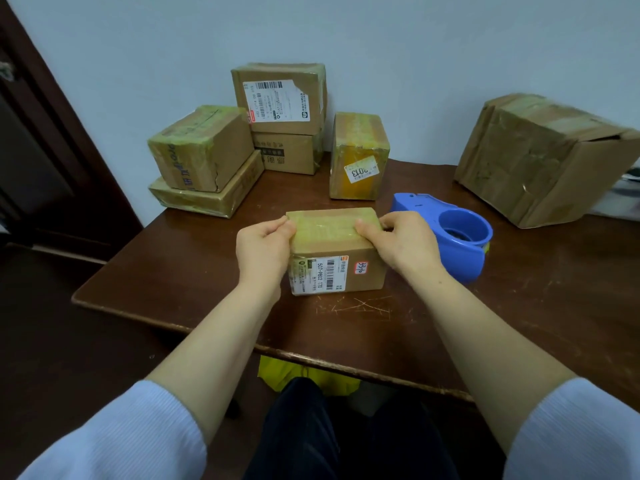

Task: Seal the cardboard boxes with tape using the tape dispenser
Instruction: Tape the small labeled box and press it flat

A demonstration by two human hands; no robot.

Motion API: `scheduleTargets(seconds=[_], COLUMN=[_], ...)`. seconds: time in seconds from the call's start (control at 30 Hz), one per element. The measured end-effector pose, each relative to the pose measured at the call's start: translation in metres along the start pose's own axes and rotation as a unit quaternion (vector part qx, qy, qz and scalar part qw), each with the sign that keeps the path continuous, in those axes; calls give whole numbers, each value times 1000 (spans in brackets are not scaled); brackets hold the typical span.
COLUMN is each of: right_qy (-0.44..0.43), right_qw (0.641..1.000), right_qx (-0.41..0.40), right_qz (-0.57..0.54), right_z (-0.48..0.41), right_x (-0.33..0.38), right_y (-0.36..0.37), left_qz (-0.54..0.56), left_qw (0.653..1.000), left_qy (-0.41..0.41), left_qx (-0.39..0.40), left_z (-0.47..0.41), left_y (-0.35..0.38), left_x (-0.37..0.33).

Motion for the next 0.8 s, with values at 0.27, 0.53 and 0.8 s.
scheduleTargets(seconds=[0.27,0.53,0.8], right_qy=[29,-1,6], right_qw=[993,999,969], right_qx=[41,-33,-79], right_qz=[107,21,234], right_z=[-10,-18,-12], right_x=[11,-16,-61], right_y=[-2,-20,-49], left_qz=[-181,-309,-611], left_qw=[982,947,635], left_qy=[44,69,179], left_qx=[43,59,438], left_z=[2,4,35], left_y=[-1,8,78], left_x=[-2,-19,-26])
Point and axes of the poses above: each hand's wrist, its own z-axis away from the middle knuckle, its own y-axis out of the palm, x = y × z, the point moved 7 cm from there along -z, towards the middle knuckle, and after that the axes turned 13 degrees about z, right-handed, at the moved point
